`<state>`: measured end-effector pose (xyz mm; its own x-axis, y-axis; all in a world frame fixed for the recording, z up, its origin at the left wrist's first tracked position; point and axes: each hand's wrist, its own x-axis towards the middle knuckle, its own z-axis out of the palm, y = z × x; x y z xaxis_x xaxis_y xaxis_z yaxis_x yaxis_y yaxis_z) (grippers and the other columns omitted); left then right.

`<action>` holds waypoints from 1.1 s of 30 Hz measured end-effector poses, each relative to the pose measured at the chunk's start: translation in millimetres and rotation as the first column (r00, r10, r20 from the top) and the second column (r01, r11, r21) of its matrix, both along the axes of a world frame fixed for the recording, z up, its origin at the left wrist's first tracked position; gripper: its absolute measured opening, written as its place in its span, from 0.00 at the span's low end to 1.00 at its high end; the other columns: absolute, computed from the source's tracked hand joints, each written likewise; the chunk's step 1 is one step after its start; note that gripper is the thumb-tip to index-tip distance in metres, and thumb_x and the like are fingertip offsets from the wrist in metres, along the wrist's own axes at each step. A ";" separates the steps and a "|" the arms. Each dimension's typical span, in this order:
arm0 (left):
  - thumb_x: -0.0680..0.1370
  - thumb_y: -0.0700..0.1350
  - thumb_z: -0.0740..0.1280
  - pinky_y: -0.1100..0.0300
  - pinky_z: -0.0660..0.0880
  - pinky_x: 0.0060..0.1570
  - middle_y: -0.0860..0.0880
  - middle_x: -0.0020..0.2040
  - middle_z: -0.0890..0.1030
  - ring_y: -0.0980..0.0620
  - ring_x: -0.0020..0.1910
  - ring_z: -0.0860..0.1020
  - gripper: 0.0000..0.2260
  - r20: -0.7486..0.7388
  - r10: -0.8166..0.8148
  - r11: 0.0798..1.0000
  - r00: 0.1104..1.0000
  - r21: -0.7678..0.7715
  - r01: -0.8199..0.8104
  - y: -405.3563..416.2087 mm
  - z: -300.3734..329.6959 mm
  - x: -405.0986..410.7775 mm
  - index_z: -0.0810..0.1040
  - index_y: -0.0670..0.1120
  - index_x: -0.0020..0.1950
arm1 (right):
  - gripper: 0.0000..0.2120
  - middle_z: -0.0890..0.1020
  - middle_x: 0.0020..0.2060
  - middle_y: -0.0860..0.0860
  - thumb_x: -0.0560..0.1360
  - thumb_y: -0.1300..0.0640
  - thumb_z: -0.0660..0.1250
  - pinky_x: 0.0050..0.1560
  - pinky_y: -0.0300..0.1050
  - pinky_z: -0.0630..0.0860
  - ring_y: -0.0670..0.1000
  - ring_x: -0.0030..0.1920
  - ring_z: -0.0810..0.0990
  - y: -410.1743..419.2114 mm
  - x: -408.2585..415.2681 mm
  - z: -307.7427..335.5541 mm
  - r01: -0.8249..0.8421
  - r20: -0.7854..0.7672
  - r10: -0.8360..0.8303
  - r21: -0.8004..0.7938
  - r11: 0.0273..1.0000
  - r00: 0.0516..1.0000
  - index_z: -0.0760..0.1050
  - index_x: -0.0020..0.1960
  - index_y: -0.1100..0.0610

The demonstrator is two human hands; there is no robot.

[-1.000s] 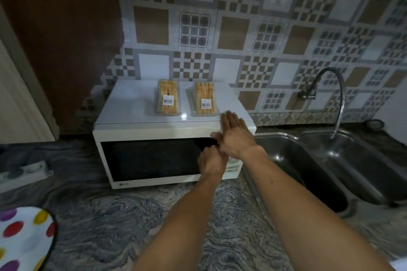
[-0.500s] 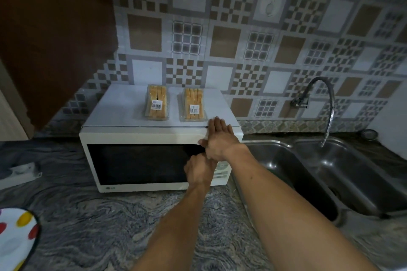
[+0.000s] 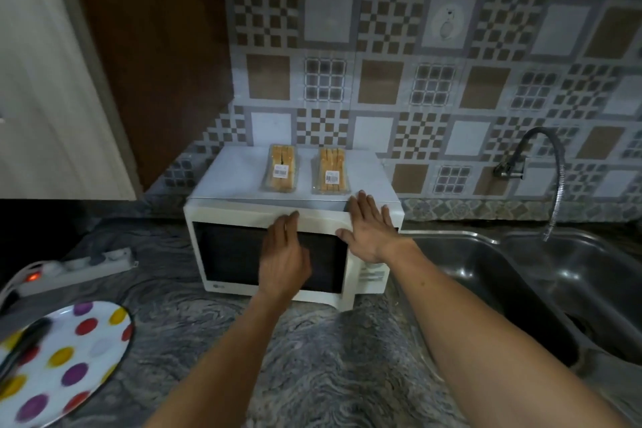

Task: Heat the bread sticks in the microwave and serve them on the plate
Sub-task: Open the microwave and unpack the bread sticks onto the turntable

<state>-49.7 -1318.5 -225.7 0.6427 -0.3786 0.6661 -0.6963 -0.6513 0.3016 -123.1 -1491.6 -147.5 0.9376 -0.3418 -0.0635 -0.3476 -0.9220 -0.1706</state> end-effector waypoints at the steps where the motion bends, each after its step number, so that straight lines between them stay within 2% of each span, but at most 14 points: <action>1: 0.69 0.36 0.67 0.45 0.75 0.60 0.37 0.68 0.71 0.38 0.63 0.73 0.31 0.062 0.035 0.999 0.997 0.029 -0.037 7.0 7.3 4.3 0.68 0.39 0.72 | 0.38 0.33 0.79 0.55 0.83 0.42 0.52 0.78 0.57 0.36 0.53 0.79 0.32 1.8 -3.9 -1.6 -0.008 0.011 0.008 0.013 1.000 1.000 0.35 0.81 0.58; 3: 0.66 0.34 0.67 0.42 0.70 0.66 0.34 0.74 0.65 0.33 0.69 0.68 0.35 0.080 0.084 0.988 0.993 0.126 -0.093 22.7 22.0 9.9 0.67 0.39 0.74 | 0.37 0.32 0.79 0.54 0.84 0.42 0.51 0.78 0.56 0.37 0.52 0.79 0.32 8.1 -13.7 -2.5 -0.034 0.032 0.033 0.046 0.998 0.999 0.34 0.81 0.57; 5: 0.65 0.37 0.70 0.41 0.63 0.72 0.35 0.77 0.58 0.33 0.74 0.61 0.39 0.017 0.111 0.957 0.994 0.267 -0.111 40.6 31.0 10.4 0.65 0.41 0.76 | 0.37 0.32 0.79 0.53 0.84 0.42 0.51 0.78 0.55 0.37 0.51 0.78 0.31 15.9 -24.7 -2.5 -0.073 0.048 0.072 0.025 0.997 0.996 0.34 0.81 0.57; 8: 0.73 0.43 0.66 0.47 0.47 0.77 0.42 0.80 0.47 0.43 0.79 0.47 0.40 -0.145 0.145 0.880 0.979 0.472 -0.060 64.0 36.5 7.4 0.49 0.46 0.81 | 0.37 0.32 0.79 0.52 0.84 0.41 0.50 0.78 0.54 0.37 0.50 0.78 0.31 27.9 -42.0 -2.6 -0.141 0.056 0.142 -0.008 0.990 0.988 0.33 0.80 0.57; 10: 0.75 0.43 0.64 0.48 0.46 0.77 0.46 0.81 0.44 0.46 0.79 0.45 0.39 -0.219 0.147 0.869 0.965 0.494 -0.020 74.3 43.6 2.7 0.45 0.49 0.81 | 0.37 0.33 0.79 0.51 0.83 0.40 0.49 0.79 0.53 0.37 0.49 0.78 0.32 34.8 -54.4 -4.7 -0.197 0.061 0.197 -0.020 0.980 0.978 0.34 0.81 0.56; 13: 0.79 0.43 0.60 0.48 0.48 0.77 0.48 0.81 0.49 0.49 0.79 0.48 0.32 -0.311 0.127 0.894 0.942 0.447 0.027 84.4 58.7 -2.8 0.51 0.50 0.80 | 0.36 0.33 0.79 0.48 0.83 0.39 0.48 0.79 0.51 0.37 0.47 0.78 0.32 48.0 -73.1 -5.5 -0.278 0.063 0.279 -0.016 0.960 0.958 0.34 0.81 0.53; 16: 0.83 0.47 0.55 0.47 0.55 0.76 0.47 0.80 0.56 0.46 0.77 0.57 0.23 -0.337 0.135 0.902 0.932 0.431 0.025 95.9 71.2 -9.1 0.59 0.50 0.79 | 0.34 0.35 0.79 0.44 0.84 0.39 0.47 0.79 0.51 0.40 0.44 0.78 0.34 63.8 -90.0 -6.4 -0.361 0.069 0.359 0.017 0.932 0.931 0.36 0.81 0.50; 20: 0.84 0.55 0.52 0.49 0.70 0.63 0.45 0.71 0.73 0.39 0.66 0.73 0.21 -0.374 0.161 0.933 0.913 0.360 -0.016 111.5 80.7 -15.8 0.68 0.50 0.74 | 0.32 0.39 0.79 0.41 0.84 0.39 0.48 0.79 0.48 0.38 0.38 0.76 0.36 86.0 -105.6 -3.1 -0.455 0.084 0.451 0.039 0.890 0.889 0.39 0.82 0.48; 22: 0.83 0.57 0.53 0.49 0.71 0.62 0.46 0.68 0.76 0.40 0.65 0.74 0.21 -0.418 0.173 0.941 0.892 0.338 -0.024 122.1 83.8 -17.7 0.71 0.51 0.72 | 0.32 0.40 0.79 0.40 0.84 0.39 0.49 0.76 0.45 0.37 0.37 0.74 0.37 99.6 -111.4 0.5 -0.485 0.082 0.481 0.045 0.873 0.873 0.41 0.82 0.48; 25: 0.81 0.60 0.55 0.51 0.71 0.64 0.46 0.67 0.77 0.41 0.66 0.74 0.23 -0.480 0.212 0.945 0.851 0.321 -0.055 140.4 88.8 -21.1 0.74 0.51 0.70 | 0.33 0.42 0.79 0.40 0.82 0.36 0.49 0.77 0.46 0.39 0.38 0.77 0.40 121.4 -115.7 2.8 -0.530 0.066 0.527 0.048 0.847 0.847 0.42 0.82 0.47; 28: 0.80 0.58 0.60 0.52 0.73 0.61 0.42 0.61 0.80 0.41 0.62 0.76 0.23 -0.511 0.230 0.958 0.828 0.267 -0.101 154.6 95.2 -24.6 0.78 0.44 0.65 | 0.33 0.44 0.79 0.40 0.82 0.36 0.49 0.79 0.49 0.42 0.40 0.78 0.41 143.0 -115.0 4.0 -0.585 0.063 0.581 0.063 0.809 0.811 0.44 0.82 0.45; 30: 0.80 0.57 0.62 0.51 0.75 0.58 0.41 0.57 0.82 0.41 0.58 0.78 0.21 -0.542 0.231 0.965 0.808 0.232 -0.121 165.1 98.6 -24.9 0.80 0.41 0.60 | 0.31 0.46 0.79 0.39 0.82 0.37 0.50 0.79 0.50 0.43 0.40 0.79 0.42 159.4 -113.5 6.3 -0.631 0.077 0.627 0.052 0.774 0.775 0.46 0.82 0.45; 33: 0.78 0.59 0.63 0.51 0.75 0.58 0.44 0.57 0.82 0.45 0.57 0.79 0.22 -0.566 0.249 0.961 0.786 0.243 -0.130 183.0 100.6 -19.4 0.81 0.44 0.60 | 0.29 0.50 0.80 0.40 0.83 0.41 0.53 0.79 0.50 0.43 0.41 0.79 0.44 186.2 -109.1 13.1 -0.684 0.089 0.678 0.061 0.727 0.729 0.52 0.81 0.45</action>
